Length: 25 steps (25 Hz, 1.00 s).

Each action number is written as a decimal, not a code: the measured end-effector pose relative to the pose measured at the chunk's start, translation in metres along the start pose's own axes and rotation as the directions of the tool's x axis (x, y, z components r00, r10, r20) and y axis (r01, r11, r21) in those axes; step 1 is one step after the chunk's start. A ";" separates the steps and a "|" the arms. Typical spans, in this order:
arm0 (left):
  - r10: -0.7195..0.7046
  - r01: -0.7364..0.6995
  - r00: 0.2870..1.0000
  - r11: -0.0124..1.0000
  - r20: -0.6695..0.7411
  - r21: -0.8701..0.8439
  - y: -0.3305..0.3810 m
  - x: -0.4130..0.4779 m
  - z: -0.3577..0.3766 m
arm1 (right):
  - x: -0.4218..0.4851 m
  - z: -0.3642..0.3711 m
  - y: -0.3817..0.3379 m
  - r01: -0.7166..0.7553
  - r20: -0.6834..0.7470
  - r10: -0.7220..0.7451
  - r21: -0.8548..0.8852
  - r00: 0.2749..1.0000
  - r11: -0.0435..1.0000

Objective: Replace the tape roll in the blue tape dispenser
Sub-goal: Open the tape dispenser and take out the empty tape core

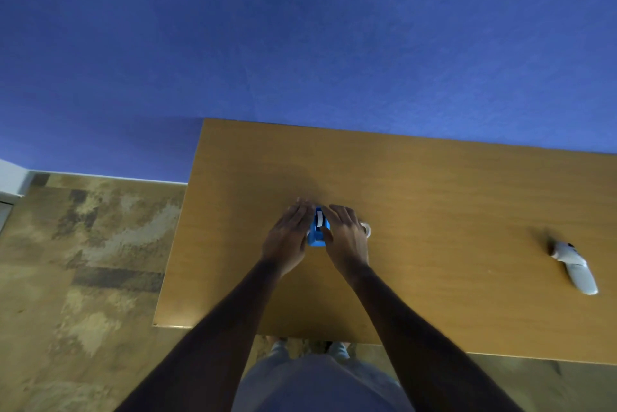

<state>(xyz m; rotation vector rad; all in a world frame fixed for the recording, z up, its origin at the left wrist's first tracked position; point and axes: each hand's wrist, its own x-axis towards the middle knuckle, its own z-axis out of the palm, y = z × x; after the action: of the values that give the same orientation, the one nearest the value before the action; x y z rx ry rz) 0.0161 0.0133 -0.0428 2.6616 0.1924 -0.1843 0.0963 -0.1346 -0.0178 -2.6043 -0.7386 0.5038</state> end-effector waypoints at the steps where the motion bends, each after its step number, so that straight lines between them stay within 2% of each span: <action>1: 0.005 -0.005 1.000 1.000 -0.010 -0.011 0.001 0.000 -0.001 | 0.001 -0.001 0.000 0.000 0.009 0.000 -0.008 1.000 1.000; 18: -0.122 0.112 0.990 0.985 -0.070 -0.133 0.017 0.009 -0.001 | 0.019 -0.004 0.001 0.034 0.093 -0.027 -0.079 0.995 0.996; 23: -0.173 0.154 0.978 0.976 -0.114 -0.156 0.018 0.007 -0.002 | 0.016 -0.006 0.005 0.019 0.027 -0.020 0.041 0.999 0.999; 25: -0.210 0.176 0.963 0.965 -0.167 -0.196 0.020 0.008 -0.003 | 0.017 -0.008 0.004 -0.012 -0.015 0.014 0.153 1.000 0.988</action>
<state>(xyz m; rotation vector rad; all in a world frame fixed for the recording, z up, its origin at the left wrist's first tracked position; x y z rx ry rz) 0.0276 -0.0023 -0.0326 2.4759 0.5074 0.0211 0.1149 -0.1308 -0.0170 -2.4693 -0.6517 0.5214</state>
